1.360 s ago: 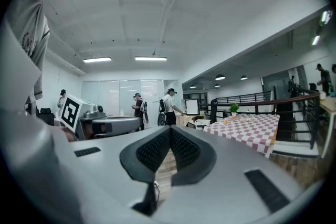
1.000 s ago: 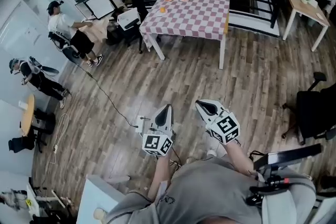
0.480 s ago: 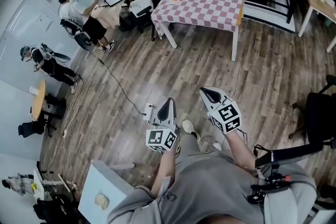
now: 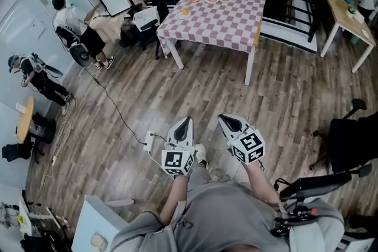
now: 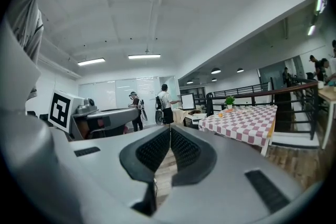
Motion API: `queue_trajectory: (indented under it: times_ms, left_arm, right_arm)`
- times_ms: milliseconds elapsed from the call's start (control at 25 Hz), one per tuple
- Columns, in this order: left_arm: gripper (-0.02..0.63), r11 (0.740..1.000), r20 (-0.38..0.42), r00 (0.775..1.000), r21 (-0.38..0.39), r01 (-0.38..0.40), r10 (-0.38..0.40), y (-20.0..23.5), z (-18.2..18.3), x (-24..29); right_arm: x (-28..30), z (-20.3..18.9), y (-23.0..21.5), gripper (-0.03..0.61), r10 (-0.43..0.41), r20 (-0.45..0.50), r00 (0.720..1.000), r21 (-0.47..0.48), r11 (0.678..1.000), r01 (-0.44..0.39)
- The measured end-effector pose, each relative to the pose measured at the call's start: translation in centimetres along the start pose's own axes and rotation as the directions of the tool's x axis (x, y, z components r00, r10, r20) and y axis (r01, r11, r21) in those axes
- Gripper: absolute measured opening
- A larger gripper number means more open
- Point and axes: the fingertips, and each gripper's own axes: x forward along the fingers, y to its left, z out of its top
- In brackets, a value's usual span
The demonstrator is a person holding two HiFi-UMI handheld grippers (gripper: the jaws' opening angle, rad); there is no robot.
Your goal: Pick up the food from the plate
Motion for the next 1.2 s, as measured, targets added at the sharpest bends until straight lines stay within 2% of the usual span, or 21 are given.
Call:
queue_trajectory:
  times_ms: [120,360,560,880,1200]
  left_arm:
    - [0.009,1.000,0.032,0.999,-0.019,-0.023,0.024,0.0,-0.7,2.0]
    - [0.009,0.996,0.044,0.997,-0.071,-0.060,0.064,7.1,-1.3,4.9]
    - [0.009,0.995,0.020,0.999,-0.088,-0.040,0.042,13.4,-2.3,7.9]
    - [0.009,0.991,0.025,0.999,-0.133,-0.026,0.029,22.6,-3.1,11.8]
    - [0.009,0.989,0.014,0.999,-0.138,0.043,-0.042,28.2,-5.1,15.7]
  right_arm:
    - [0.2,-0.7,-2.2,0.015,-0.020,-0.002,1.000,-0.011,1.000,0.020]
    - [6.4,0.6,-3.4,0.015,-0.042,-0.015,0.999,-0.044,0.998,0.041]
    - [13.3,1.0,-4.7,0.015,-0.047,-0.039,0.998,-0.049,0.998,0.045]
    - [22.0,2.1,-5.4,0.015,-0.056,-0.093,0.994,-0.052,0.997,0.051]
    - [27.7,2.9,-5.4,0.015,-0.089,-0.098,0.991,-0.062,0.995,0.083]
